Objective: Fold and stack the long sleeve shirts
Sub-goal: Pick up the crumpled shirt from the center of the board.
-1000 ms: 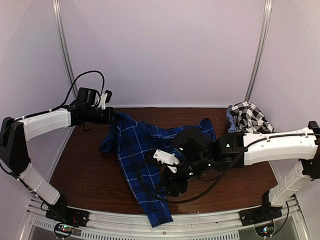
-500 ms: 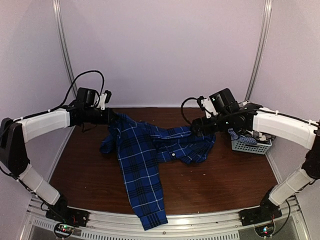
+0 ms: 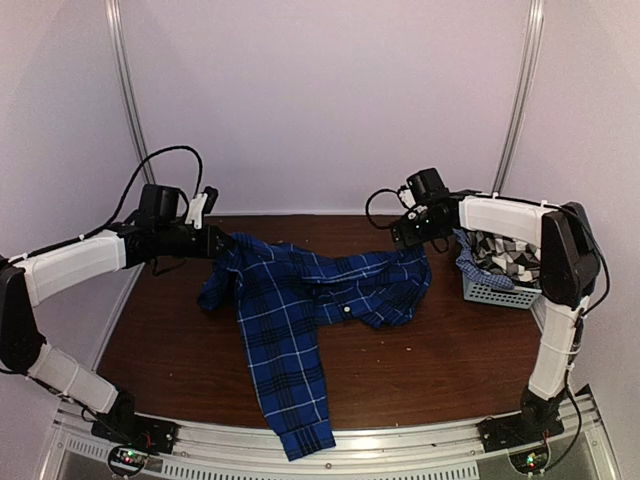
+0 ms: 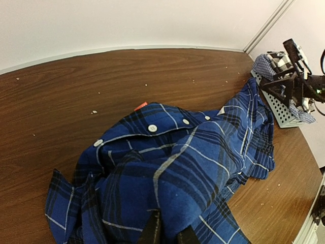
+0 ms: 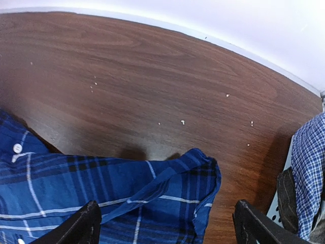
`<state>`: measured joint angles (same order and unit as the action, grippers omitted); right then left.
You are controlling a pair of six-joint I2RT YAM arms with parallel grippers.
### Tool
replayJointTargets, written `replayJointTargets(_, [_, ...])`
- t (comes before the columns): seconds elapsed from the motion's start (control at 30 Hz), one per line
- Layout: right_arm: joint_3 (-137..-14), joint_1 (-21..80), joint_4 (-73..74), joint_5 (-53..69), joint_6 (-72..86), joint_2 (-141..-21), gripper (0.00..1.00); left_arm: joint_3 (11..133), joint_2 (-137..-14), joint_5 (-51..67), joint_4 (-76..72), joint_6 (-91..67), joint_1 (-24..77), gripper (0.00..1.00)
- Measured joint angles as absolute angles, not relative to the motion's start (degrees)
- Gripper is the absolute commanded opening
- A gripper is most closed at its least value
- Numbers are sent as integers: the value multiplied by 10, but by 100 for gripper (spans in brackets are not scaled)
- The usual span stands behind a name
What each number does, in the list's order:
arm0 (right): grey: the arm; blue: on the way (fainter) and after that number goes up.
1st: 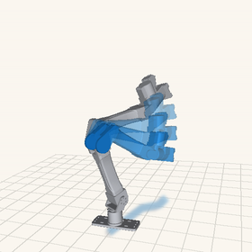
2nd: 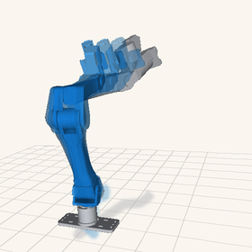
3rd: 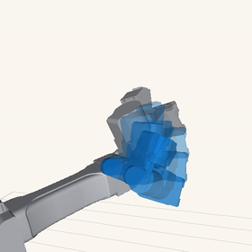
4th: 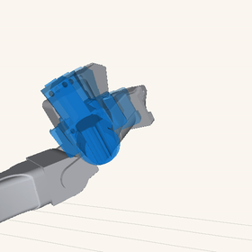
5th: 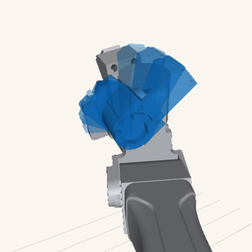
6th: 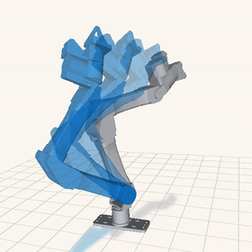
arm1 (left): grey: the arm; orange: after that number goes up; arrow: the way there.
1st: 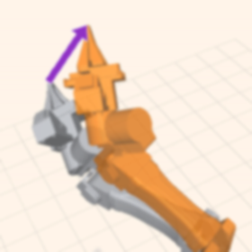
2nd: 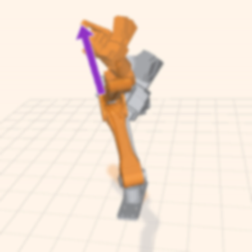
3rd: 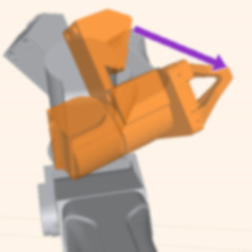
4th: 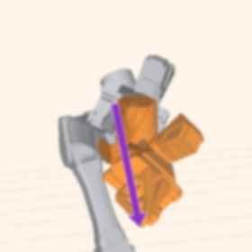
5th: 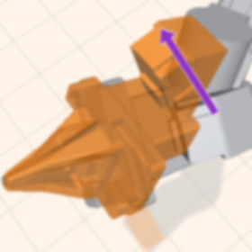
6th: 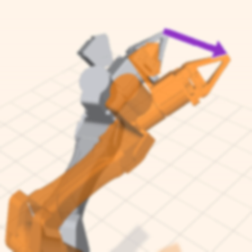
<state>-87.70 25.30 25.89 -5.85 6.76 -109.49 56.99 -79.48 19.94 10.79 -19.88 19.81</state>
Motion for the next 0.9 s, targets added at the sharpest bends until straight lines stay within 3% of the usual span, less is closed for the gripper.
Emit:
replayJointTargets(0.37, [-894,224,282,-22,-170,-1129,97,570,-798,199,109,-190,198,10])
replayJointTargets(0.6, [-977,171,322,33,-242,-1193,98,570,-818,200,110,-189,198,10])
replayJointTargets(0.9, [-1069,128,371,116,-289,-1281,92,578,-846,199,112,-189,198,10])
